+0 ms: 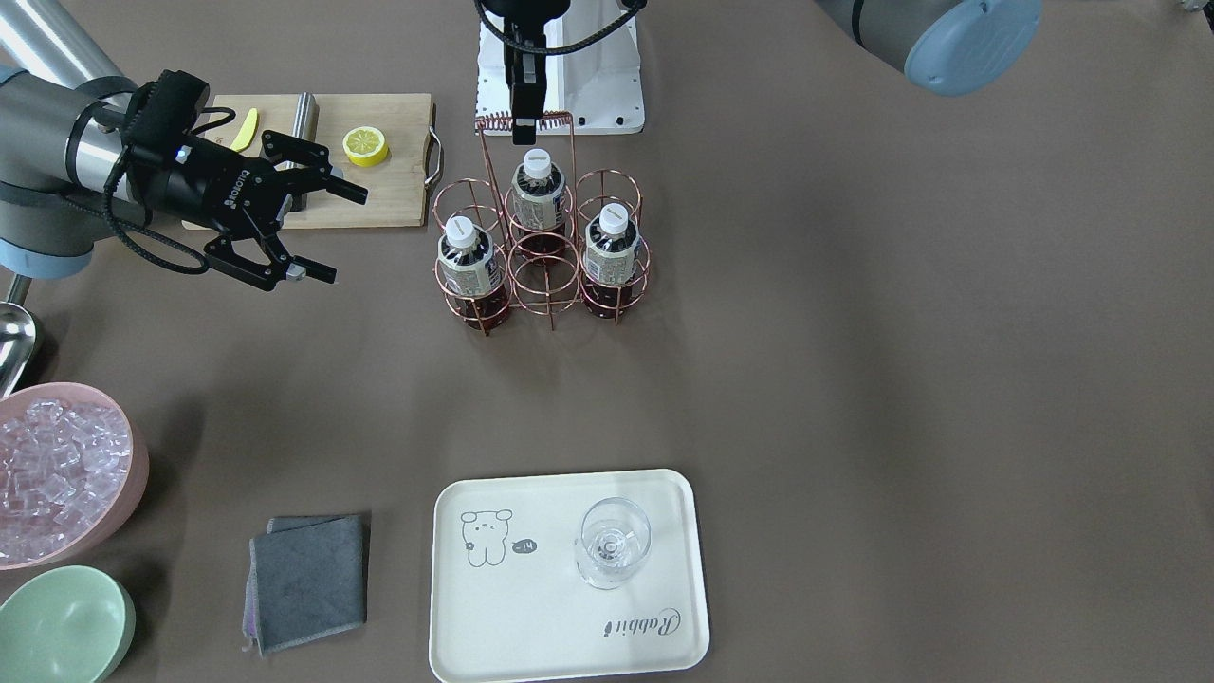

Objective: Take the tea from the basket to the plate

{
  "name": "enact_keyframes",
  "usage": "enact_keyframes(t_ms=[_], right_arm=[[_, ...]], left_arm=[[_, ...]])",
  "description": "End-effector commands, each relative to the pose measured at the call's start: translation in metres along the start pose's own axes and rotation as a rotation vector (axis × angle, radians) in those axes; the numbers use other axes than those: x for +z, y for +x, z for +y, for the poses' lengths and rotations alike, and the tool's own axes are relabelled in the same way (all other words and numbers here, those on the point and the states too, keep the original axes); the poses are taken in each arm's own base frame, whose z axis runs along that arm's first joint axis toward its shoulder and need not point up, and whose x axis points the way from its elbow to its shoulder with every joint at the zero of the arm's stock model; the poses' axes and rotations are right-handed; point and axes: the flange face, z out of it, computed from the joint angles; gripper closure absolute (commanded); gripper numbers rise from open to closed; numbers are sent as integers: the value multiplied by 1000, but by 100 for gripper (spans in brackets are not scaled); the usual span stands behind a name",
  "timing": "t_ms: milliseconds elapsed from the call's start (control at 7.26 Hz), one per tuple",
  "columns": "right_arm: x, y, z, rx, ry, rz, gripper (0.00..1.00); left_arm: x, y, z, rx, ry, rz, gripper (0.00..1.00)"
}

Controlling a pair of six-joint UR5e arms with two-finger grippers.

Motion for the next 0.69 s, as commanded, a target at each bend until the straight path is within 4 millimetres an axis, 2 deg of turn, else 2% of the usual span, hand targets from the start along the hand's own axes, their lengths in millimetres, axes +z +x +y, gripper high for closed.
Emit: enact_keyframes(t_ms=[0,138,551], right_arm=[[29,-21,6,8,-9,-49,0],[48,-30,3,-5,-20,-70,0],[65,-41,4,-17,-26,-97,0]], left_arm=[[0,0,0,-1,0,0,100],[2,0,0,-3,5,-1,100],[0,-1,0,-2,0,-1,100]])
